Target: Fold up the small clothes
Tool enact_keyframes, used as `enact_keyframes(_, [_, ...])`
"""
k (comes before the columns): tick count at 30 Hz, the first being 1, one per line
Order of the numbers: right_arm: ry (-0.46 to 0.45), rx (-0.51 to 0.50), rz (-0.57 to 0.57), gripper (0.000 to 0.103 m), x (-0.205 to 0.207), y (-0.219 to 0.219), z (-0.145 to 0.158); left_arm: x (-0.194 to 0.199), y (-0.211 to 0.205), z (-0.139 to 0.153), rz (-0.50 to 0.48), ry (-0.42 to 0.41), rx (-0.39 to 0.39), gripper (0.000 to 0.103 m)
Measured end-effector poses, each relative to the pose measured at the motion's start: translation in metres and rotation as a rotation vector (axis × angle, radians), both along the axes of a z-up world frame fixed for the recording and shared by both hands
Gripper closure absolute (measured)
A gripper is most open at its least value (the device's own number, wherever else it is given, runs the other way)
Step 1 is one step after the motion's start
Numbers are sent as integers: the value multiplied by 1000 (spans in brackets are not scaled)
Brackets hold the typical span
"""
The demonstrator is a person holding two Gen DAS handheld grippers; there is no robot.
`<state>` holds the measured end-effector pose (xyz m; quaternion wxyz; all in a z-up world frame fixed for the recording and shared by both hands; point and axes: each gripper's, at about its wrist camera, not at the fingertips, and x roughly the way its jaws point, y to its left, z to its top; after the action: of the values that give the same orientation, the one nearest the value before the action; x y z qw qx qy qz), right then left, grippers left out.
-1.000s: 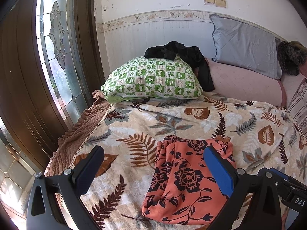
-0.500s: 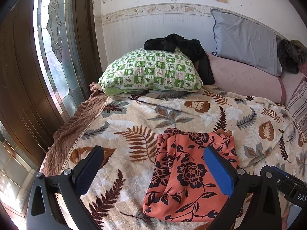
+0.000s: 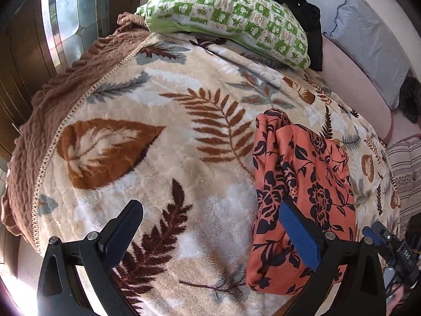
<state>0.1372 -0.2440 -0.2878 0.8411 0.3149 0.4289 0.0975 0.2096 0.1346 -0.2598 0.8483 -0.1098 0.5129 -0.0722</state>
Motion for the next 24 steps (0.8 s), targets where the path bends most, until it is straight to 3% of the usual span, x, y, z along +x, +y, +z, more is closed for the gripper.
enact_keyframes(6, [34, 145, -9, 19, 21, -16, -39, 0, -31, -14, -142, -39, -93, 0])
enact_keyframes(9, [38, 212, 9, 19, 31, -17, -53, 2, -45, -27, -214, -21, -146, 0])
enact_keyframes(13, [34, 299, 51, 19, 38, -11, -67, 6, -61, -46, -286, 18, -152, 0])
enact_keyframes(14, [21, 295, 53, 18, 38, -7, -67, 7, -64, -51, -304, 37, -168, 5])
enact_keyframes(15, [4, 295, 63, 18, 40, -2, -65, 7, -67, -55, -320, 56, -190, 17])
enact_keyframes(18, [28, 262, 99, 19, 49, 18, -63, 4, -77, -51, -357, 40, -211, 35])
enact_keyframes(20, [30, 217, 110, 27, 53, 32, -59, 6, -80, -50, -340, 43, -190, 41])
enact_keyframes(22, [32, 158, 111, 51, 54, 39, -53, 7, -78, -47, -321, 43, -220, 52])
enact_keyframes(24, [2, 97, 113, 56, 50, 43, -42, 5, -80, -39, -319, 22, -214, 60])
